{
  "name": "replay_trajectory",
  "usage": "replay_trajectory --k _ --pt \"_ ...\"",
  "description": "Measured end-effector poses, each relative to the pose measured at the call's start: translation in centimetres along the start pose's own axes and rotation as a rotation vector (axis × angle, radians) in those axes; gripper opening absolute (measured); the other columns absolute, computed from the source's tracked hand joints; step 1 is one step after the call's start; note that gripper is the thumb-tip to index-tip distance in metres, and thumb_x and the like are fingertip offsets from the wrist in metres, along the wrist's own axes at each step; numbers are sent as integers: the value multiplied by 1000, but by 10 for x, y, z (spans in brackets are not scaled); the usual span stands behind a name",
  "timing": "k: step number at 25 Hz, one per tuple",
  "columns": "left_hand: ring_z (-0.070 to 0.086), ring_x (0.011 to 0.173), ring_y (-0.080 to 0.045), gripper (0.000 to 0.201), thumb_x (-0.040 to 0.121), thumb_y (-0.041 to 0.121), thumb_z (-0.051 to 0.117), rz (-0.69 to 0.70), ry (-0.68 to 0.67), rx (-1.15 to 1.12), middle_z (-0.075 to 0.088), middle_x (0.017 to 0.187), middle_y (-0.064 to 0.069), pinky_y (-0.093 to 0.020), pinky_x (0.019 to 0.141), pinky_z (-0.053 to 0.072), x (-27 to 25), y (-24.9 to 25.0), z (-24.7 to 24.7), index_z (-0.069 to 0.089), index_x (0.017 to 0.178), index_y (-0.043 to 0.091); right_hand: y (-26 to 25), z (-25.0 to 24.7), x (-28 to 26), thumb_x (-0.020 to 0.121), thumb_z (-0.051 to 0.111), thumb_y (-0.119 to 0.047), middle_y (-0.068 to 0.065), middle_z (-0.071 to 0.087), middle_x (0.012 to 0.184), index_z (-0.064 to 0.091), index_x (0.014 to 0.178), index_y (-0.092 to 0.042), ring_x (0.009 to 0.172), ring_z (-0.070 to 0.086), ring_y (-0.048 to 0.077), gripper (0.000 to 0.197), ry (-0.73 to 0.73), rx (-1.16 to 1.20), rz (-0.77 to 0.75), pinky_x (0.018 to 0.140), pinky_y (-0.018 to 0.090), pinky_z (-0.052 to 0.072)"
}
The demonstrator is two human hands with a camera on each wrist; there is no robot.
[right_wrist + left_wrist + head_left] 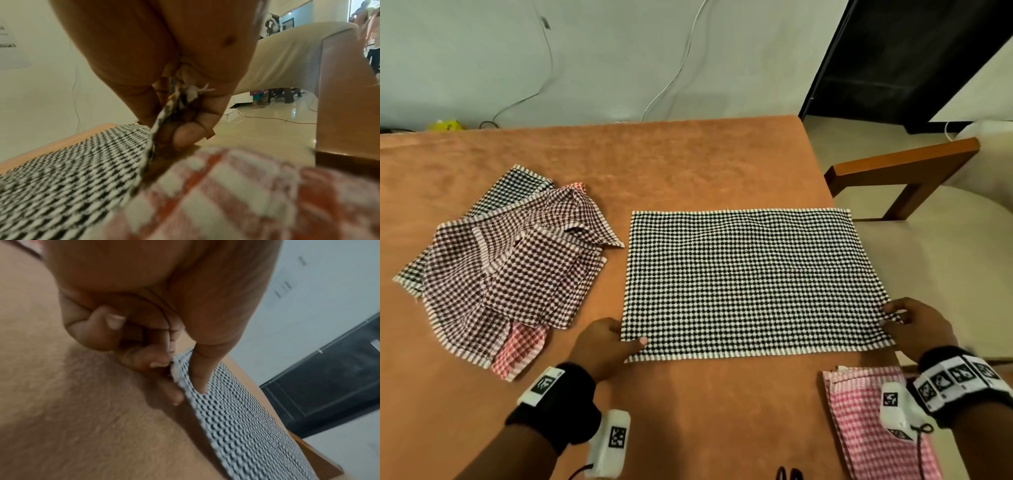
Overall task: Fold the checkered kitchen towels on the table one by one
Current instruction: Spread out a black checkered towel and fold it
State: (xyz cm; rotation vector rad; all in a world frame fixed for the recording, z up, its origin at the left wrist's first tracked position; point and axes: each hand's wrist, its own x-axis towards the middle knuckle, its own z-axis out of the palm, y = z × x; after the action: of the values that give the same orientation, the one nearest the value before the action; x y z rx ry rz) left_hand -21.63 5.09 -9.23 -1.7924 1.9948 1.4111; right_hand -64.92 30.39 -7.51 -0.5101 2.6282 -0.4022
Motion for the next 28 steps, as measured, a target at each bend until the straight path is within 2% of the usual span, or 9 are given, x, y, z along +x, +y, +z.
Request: replay_trajectory --k 2,4,8,12,16,18,22,25,28 --pt "58 48 2 29 79 26 83 26 48 -33 62 47 9 -17 53 48 0 1 -6 62 61 18 -4 -2 -4 77 76 -9 7 68 82 64 75 -28 76 64 29 23 -9 11 -6 76 35 50" --pt "50 35 -1 36 83 20 79 26 119 -53 55 37 6 -12 40 36 0 0 -19 59 55 8 -9 -3 -10 76 78 -10 7 67 82 66 74 -25 78 61 28 20 -25 3 -36 73 30 42" --pt "49 35 -16 39 85 24 77 -20 70 -99 59 51 -15 -19 38 35 -6 -21 -45 63 76 -11 -15 0 -39 75 79 -10 0 67 77 68 73 -23 73 61 21 17 -64 6 -116 66 27 39" --pt "53 37 -14 25 84 27 78 -14 0 14 61 49 -9 -18 37 37 -26 -39 -48 67 78 5 -6 15 -65 76 79 -7 -3 68 74 67 70 -25 67 63 16 22 -115 40 -112 61 26 45" --pt "61 58 -17 26 79 41 80 16 124 298 65 61 1 -28 54 41 -30 -31 -56 66 77 19 -8 10 -70 81 73 -23 7 71 93 66 88 -26 80 63 28 11 -88 -200 -128 71 32 47" --pt "58 67 -20 25 80 37 78 218 285 401 63 68 4 -31 62 39 -20 -6 -59 64 80 17 -24 9 -59 82 69 -24 12 69 102 67 104 -19 87 63 33 22 28 -345 -241 74 37 49" --pt "62 107 -31 32 86 12 69 656 286 439 67 116 -9 -42 92 49 54 61 -54 61 118 13 -80 31 0 85 66 -20 18 64 116 64 115 -10 106 58 38 32 33 -239 -477 92 44 48" --pt "57 118 -36 52 86 6 64 640 321 600 58 135 -12 -49 96 49 121 105 -64 50 134 19 -114 36 66 88 60 -21 17 56 131 57 126 -13 118 50 39 39 52 -319 -434 100 48 45" --pt "57 117 -37 56 86 25 70 474 312 846 57 132 -10 -52 88 51 161 112 -76 45 136 28 -122 30 111 86 55 -19 14 49 138 55 130 -22 123 46 40 45 22 -427 -395 100 54 45"
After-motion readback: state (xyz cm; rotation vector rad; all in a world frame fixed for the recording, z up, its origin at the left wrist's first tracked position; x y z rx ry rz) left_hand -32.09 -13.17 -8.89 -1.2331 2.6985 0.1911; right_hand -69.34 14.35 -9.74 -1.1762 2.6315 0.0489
